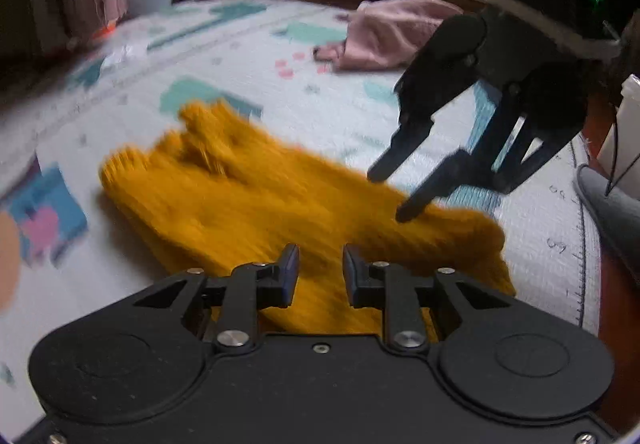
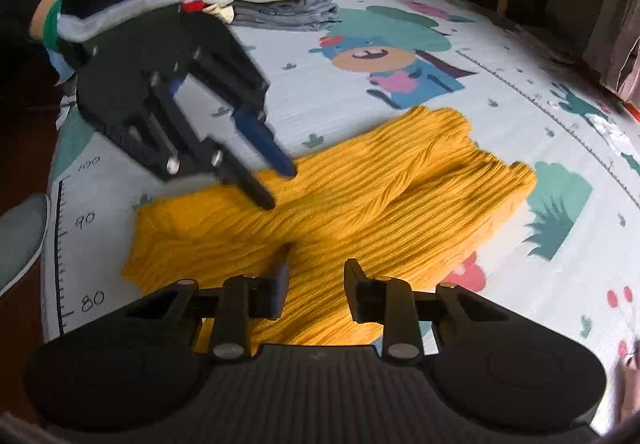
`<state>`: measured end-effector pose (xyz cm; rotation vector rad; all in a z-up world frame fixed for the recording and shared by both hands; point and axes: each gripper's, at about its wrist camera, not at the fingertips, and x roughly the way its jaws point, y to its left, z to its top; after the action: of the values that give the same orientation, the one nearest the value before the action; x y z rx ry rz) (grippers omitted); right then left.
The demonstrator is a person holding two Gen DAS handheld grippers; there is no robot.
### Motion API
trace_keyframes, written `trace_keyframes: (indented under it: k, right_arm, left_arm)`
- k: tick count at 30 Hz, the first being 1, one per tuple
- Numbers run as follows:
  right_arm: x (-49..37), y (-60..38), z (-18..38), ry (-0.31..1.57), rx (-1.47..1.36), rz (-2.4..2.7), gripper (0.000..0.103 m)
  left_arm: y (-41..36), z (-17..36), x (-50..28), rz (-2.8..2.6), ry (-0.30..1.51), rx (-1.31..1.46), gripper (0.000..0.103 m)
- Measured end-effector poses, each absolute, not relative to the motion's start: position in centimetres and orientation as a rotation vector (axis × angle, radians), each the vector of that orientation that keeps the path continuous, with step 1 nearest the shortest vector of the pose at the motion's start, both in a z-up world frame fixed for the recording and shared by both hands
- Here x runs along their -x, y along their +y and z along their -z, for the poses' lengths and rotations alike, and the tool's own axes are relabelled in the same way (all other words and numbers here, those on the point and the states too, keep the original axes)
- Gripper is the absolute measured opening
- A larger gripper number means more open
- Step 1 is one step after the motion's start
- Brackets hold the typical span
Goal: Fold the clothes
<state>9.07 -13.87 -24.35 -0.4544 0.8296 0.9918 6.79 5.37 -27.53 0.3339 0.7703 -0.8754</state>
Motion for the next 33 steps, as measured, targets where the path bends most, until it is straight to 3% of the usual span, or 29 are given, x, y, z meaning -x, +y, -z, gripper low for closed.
trace_keyframes:
  k: [2, 6, 12, 18, 20, 21, 23, 24, 27, 33]
  right_arm:
    - [-9.5, -13.9, 26.5, 0.882, 0.439, -0.955, 0.031]
    - [-8.1, -13.6, 27.9, 0.808, 0.483, -0.955, 0.031]
    - [-7.7, -13.7, 23.8, 0.789, 0.576, -1.049, 0.031]
    - [-5.5, -15.2, 21.1, 0.778, 0.649, -1.122, 0.031]
    - [-4.1, -15.7, 21.4, 0.741, 0.699, -1.141, 0.031]
    - [-3.3, -15.8, 21.6, 0.715, 0.729, -1.157, 0.032]
    - [-1.7, -15.9, 22.1, 0.634, 0.785, -1.182, 0.050]
    - [-0.7, -16.1, 22.3, 0.583, 0.820, -1.199, 0.057]
    - [2.0, -16.7, 23.5, 0.478, 0.950, -1.238, 0.058]
    - [4.5, -17.2, 25.5, 0.387, 1.084, -1.222, 0.072]
  left_arm:
    - [5.0, 29.3, -6.8, 0.862, 0.776, -0.374, 0.022]
    - [4.9, 28.8, -6.8, 0.874, 0.770, -0.394, 0.024]
    - [4.5, 25.5, -8.7, 0.868, 0.706, -0.315, 0.024]
    - [1.4, 29.1, -11.2, 0.865, 0.778, -0.409, 0.024]
    - [2.4, 27.9, -11.5, 0.868, 0.784, -0.384, 0.025]
    - [3.3, 26.7, -11.4, 0.871, 0.775, -0.357, 0.028]
    - [5.8, 24.1, -10.1, 0.881, 0.698, -0.313, 0.044]
    - [7.1, 23.2, -9.1, 0.880, 0.667, -0.326, 0.044]
    - [9.2, 22.7, -4.3, 0.909, 0.568, -0.572, 0.046]
    - [9.5, 26.8, 5.4, 1.110, 0.279, -1.153, 0.052]
